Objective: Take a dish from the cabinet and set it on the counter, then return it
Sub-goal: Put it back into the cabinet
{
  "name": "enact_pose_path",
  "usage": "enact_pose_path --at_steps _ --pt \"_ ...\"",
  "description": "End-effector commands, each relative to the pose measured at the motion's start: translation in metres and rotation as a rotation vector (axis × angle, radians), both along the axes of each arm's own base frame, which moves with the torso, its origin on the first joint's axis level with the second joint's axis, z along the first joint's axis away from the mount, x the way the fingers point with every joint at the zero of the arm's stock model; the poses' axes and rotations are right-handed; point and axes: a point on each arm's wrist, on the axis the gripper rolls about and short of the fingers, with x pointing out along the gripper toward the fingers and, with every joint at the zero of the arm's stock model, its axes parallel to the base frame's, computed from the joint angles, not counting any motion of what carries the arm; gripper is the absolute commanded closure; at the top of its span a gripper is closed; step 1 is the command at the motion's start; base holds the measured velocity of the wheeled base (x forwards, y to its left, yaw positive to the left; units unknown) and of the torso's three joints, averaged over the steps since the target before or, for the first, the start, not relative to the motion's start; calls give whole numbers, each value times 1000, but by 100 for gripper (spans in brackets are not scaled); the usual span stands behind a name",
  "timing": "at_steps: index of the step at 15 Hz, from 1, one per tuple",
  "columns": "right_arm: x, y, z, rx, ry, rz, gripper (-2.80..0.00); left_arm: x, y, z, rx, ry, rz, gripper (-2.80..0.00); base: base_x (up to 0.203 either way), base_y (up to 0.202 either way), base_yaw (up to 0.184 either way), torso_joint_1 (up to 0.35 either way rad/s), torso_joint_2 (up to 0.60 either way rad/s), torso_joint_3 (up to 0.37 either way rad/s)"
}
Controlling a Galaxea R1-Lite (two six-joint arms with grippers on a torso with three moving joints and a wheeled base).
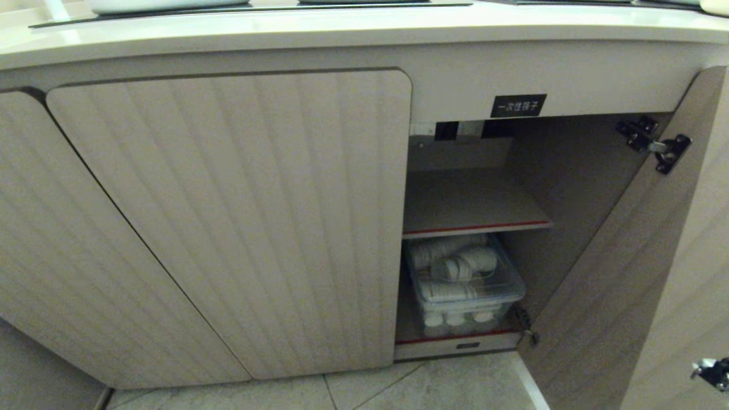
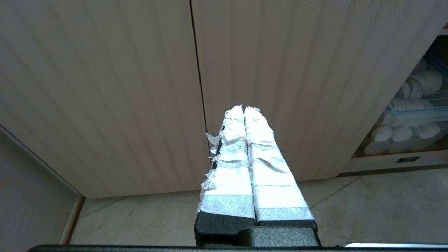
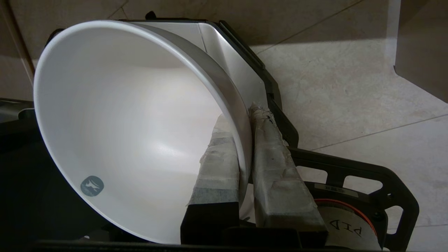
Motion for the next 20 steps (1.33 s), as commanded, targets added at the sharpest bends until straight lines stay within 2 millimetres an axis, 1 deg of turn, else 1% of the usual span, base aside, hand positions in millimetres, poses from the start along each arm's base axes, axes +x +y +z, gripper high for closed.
enact_pose_path --at_steps 1,2,6,9,13,16,20 --pt "0 -1 0 0 1 -8 0 0 0 0 0 -1 0 0 0 0 0 0 0 0" --pt "1 -1 2 -2 -2 -9 0 0 0 0 0 0 0 0 0 0 0 0 0 0" --pt "7 1 20 -1 -43 -18 0 0 0 0 0 0 -1 0 0 0 0 0 0 0" --pt "21 5 32 -11 -30 -24 0 0 0 0 0 0 0 0 0 0 0 0 0 0" --pt "39 9 36 -64 -21 -57 0 0 0 0 0 -1 0 0 0 0 0 0 0 0" --pt "52 13 37 -72 0 -62 0 0 0 0 0 0 -1 0 0 0 0 0 0 0" --pt "78 21 41 -71 38 -93 0 0 0 0 0 -1 0 0 0 0 0 0 0 0"
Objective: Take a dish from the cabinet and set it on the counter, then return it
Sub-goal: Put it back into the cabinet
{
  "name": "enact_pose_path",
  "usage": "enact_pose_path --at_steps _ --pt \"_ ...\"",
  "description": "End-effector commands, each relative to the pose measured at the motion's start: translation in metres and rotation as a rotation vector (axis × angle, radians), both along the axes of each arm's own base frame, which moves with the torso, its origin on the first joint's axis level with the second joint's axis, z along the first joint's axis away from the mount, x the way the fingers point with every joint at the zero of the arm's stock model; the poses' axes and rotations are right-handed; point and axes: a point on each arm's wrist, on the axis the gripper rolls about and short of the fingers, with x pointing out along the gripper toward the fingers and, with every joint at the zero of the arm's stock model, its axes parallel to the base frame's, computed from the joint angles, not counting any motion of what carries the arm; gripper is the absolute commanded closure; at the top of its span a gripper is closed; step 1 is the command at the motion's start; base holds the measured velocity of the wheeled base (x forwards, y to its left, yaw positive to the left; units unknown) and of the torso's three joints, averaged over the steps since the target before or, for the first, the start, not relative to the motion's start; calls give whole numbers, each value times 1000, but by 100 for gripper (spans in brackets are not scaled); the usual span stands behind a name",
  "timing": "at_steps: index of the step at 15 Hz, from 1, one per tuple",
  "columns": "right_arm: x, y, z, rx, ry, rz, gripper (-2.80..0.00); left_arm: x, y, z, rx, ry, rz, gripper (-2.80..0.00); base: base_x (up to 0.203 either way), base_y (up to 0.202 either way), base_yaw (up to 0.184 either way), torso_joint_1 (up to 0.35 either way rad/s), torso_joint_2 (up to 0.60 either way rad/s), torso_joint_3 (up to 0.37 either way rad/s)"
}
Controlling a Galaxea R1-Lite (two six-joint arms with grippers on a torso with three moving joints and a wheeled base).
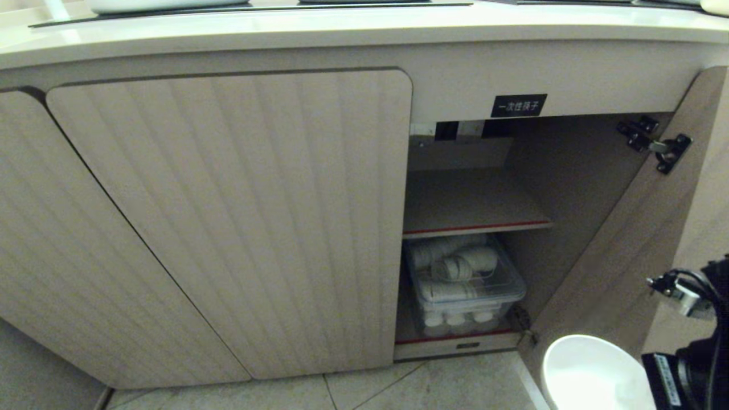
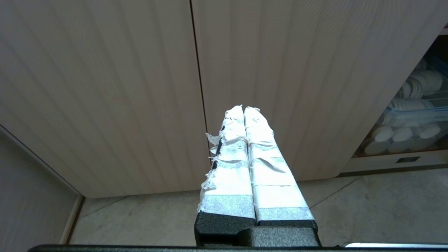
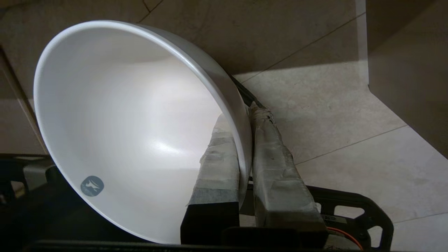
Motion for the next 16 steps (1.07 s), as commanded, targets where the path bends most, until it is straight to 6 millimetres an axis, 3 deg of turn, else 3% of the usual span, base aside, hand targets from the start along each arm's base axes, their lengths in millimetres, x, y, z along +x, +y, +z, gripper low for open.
enact_pose_path --at_steps 1,8,16 --pt "15 5 -4 -9 46 -10 0 0 0 0 0 0 0 0 0 0 0 0 0 0" --pt "61 19 -4 1 85 -71 0 0 0 0 0 0 0 0 0 0 0 0 0 0" --pt "93 30 -8 87 139 -248 0 0 0 0 0 0 -1 0 0 0 0 0 0 0"
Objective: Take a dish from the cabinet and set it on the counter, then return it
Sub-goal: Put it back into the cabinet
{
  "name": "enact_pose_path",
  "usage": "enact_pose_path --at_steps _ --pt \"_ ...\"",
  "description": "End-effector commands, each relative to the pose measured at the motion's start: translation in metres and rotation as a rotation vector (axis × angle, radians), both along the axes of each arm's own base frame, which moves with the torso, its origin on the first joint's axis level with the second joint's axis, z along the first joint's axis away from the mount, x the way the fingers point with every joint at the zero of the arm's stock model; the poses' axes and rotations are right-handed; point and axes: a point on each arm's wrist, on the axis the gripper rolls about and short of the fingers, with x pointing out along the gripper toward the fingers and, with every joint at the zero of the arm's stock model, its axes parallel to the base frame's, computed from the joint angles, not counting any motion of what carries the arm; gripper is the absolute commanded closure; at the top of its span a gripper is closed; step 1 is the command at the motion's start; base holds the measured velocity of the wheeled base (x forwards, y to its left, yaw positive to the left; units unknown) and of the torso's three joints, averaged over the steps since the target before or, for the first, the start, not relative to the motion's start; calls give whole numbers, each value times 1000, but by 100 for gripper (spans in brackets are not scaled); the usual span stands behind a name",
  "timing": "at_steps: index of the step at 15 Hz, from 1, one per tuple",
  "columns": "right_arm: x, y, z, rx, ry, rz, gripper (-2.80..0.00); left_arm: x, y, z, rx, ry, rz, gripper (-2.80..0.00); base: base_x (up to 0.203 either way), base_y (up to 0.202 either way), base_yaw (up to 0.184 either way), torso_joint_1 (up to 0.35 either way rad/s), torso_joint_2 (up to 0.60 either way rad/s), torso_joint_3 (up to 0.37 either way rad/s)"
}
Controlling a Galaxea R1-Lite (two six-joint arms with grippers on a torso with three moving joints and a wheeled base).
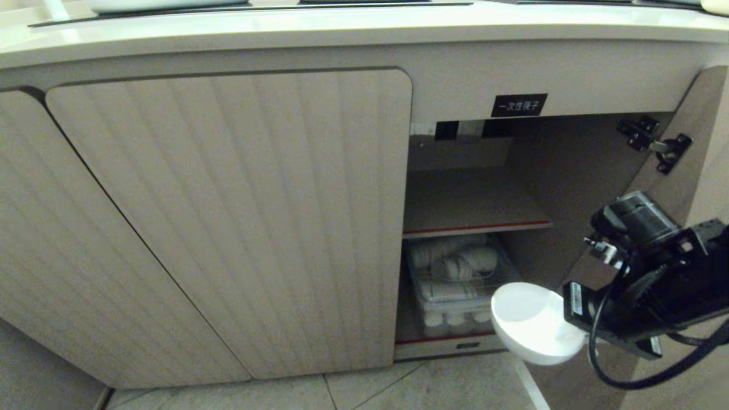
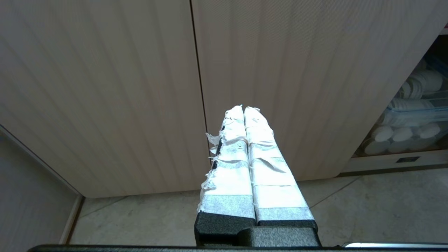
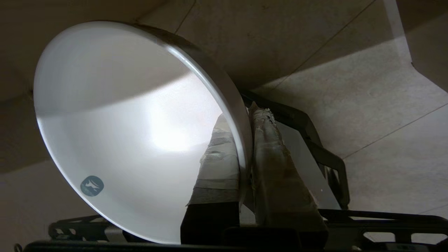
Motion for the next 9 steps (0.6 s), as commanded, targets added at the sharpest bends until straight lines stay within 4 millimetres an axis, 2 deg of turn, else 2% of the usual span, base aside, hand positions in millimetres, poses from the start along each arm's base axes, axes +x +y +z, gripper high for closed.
enact_pose_path --at_steps 1,3,9 --pt "8 3 -3 0 12 -4 0 0 0 0 0 1 0 0 0 0 0 0 0 0" --pt "15 4 2 6 -13 -8 0 0 0 0 0 1 0 0 0 0 0 0 0 0" --pt "39 10 2 -20 -73 -104 0 0 0 0 0 0 0 0 0 0 0 0 0 0"
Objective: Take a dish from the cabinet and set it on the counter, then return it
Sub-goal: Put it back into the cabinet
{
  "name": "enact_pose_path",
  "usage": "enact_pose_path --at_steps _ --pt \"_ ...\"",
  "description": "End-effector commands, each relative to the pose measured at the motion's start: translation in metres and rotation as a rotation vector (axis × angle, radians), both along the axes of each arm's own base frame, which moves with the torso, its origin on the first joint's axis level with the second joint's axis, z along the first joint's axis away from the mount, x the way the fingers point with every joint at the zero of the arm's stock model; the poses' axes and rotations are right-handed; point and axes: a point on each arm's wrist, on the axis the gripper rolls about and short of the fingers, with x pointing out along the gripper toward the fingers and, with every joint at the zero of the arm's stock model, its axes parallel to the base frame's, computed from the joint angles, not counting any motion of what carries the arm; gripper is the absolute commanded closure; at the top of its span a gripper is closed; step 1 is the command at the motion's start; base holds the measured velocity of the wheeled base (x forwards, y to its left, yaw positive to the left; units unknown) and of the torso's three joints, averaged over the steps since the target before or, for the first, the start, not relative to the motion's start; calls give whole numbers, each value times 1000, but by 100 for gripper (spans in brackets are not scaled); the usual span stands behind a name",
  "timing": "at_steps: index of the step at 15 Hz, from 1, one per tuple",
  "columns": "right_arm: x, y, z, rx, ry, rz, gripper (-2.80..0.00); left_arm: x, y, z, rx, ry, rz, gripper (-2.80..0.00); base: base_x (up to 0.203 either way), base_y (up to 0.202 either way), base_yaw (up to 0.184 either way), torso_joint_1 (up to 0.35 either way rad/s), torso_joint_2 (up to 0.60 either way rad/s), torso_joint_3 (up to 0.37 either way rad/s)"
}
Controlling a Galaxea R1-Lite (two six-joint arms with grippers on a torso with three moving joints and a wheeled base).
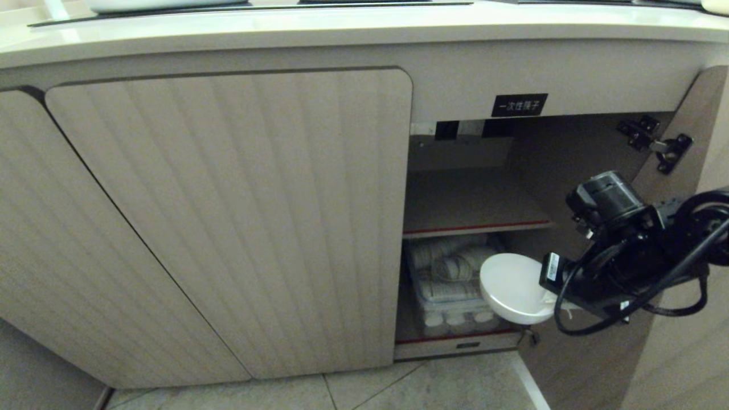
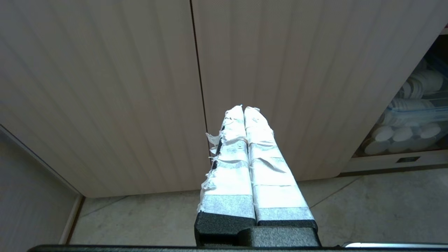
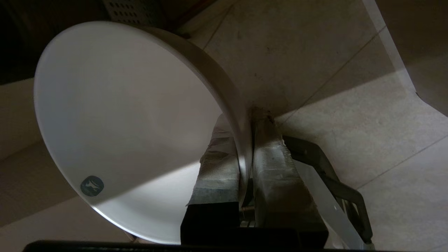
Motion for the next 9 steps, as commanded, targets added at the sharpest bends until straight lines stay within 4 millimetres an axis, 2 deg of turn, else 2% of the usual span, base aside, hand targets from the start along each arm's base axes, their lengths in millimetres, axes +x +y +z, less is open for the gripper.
enact_pose_path --at_steps 1,9 --pt "5 1 -5 -1 11 -6 0 0 0 0 0 0 0 0 0 0 0 0 0 0" --pt "39 5 -1 27 -25 -146 0 0 0 0 0 1 -2 0 0 0 0 0 0 0"
